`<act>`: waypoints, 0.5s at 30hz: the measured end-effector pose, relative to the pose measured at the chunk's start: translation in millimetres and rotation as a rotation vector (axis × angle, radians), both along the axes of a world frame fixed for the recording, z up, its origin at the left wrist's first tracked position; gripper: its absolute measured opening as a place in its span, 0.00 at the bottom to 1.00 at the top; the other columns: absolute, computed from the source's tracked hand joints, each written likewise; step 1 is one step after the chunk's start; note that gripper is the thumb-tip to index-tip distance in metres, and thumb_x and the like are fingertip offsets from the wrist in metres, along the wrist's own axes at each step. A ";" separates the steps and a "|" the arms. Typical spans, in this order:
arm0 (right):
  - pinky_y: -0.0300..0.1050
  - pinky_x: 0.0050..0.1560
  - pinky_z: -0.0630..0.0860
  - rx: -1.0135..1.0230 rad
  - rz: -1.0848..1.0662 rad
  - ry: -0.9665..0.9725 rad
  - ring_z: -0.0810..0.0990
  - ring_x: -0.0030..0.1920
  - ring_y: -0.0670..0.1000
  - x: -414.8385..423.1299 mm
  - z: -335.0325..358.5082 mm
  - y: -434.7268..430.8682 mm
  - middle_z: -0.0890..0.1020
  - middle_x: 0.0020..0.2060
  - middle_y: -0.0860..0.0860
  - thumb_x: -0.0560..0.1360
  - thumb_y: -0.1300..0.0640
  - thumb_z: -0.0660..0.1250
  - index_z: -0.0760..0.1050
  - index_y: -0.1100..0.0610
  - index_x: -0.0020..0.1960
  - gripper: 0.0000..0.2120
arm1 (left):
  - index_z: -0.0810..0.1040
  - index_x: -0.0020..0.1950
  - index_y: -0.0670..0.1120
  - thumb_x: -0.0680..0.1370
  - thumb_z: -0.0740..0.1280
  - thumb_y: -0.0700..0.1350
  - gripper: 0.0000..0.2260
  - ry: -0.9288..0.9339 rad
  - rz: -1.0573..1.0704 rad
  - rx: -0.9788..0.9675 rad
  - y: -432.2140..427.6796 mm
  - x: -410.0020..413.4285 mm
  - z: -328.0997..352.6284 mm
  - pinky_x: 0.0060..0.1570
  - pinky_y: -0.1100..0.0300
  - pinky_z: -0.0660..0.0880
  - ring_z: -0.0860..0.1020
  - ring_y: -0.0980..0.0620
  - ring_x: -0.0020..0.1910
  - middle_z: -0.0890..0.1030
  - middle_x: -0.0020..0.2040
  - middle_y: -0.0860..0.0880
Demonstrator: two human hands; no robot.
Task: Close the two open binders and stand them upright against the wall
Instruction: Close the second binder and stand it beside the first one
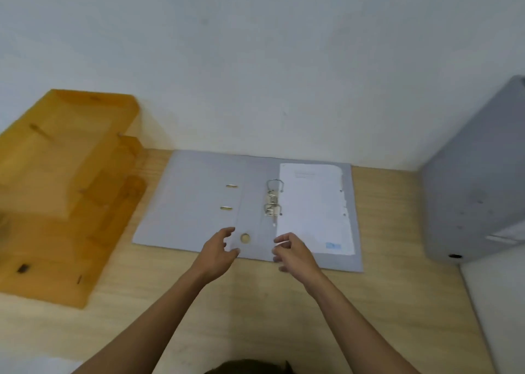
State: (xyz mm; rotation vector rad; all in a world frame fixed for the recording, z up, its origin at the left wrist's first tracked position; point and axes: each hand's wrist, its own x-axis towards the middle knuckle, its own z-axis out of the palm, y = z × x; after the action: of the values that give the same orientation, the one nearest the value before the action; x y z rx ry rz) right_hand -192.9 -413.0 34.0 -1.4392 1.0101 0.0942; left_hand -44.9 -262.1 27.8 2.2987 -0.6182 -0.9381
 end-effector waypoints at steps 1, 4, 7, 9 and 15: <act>0.52 0.54 0.81 -0.004 0.033 0.012 0.83 0.53 0.52 13.3 -5.0 11.5 0.80 0.50 0.49 0.76 0.58 0.65 0.75 0.52 0.58 0.11 | 0.64 0.78 0.47 0.80 0.67 0.44 0.27 -0.012 -0.029 0.032 12.6 16.5 -6.1 0.67 0.54 0.69 0.69 0.45 0.74 0.68 0.77 0.46; 0.53 0.56 0.80 -0.018 0.095 0.044 0.83 0.51 0.51 39.6 -17.1 39.8 0.80 0.49 0.47 0.76 0.57 0.65 0.75 0.52 0.58 0.11 | 0.63 0.79 0.43 0.79 0.68 0.42 0.29 -0.089 -0.113 0.107 32.5 68.7 -24.3 0.75 0.54 0.59 0.63 0.44 0.78 0.63 0.80 0.42; 0.53 0.58 0.80 -0.038 0.157 0.115 0.82 0.53 0.50 57.7 -27.5 69.5 0.80 0.53 0.47 0.76 0.56 0.65 0.75 0.51 0.59 0.12 | 0.55 0.83 0.48 0.81 0.64 0.45 0.32 -0.128 -0.198 0.241 49.9 112.9 -41.0 0.77 0.45 0.56 0.52 0.43 0.82 0.52 0.84 0.47; 0.51 0.56 0.80 -0.087 0.222 0.152 0.81 0.53 0.49 71.1 -29.6 79.6 0.80 0.55 0.48 0.76 0.56 0.65 0.75 0.51 0.59 0.11 | 0.48 0.83 0.53 0.83 0.60 0.51 0.32 -0.152 -0.307 0.378 62.1 128.7 -51.2 0.76 0.38 0.54 0.45 0.42 0.82 0.44 0.84 0.52; 0.44 0.54 0.76 -0.266 0.282 0.136 0.80 0.58 0.51 139.3 -33.6 80.9 0.80 0.59 0.51 0.77 0.59 0.65 0.76 0.54 0.62 0.13 | 0.47 0.83 0.54 0.81 0.58 0.56 0.33 -0.333 -0.463 0.448 92.7 96.9 -68.6 0.75 0.40 0.55 0.51 0.42 0.81 0.44 0.84 0.52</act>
State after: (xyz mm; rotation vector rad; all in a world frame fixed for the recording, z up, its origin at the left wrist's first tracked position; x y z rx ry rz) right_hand -53.6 -332.1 0.4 -1.8347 0.9492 0.2739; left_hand 52.0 -169.4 -40.8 2.8075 -1.2255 -0.9784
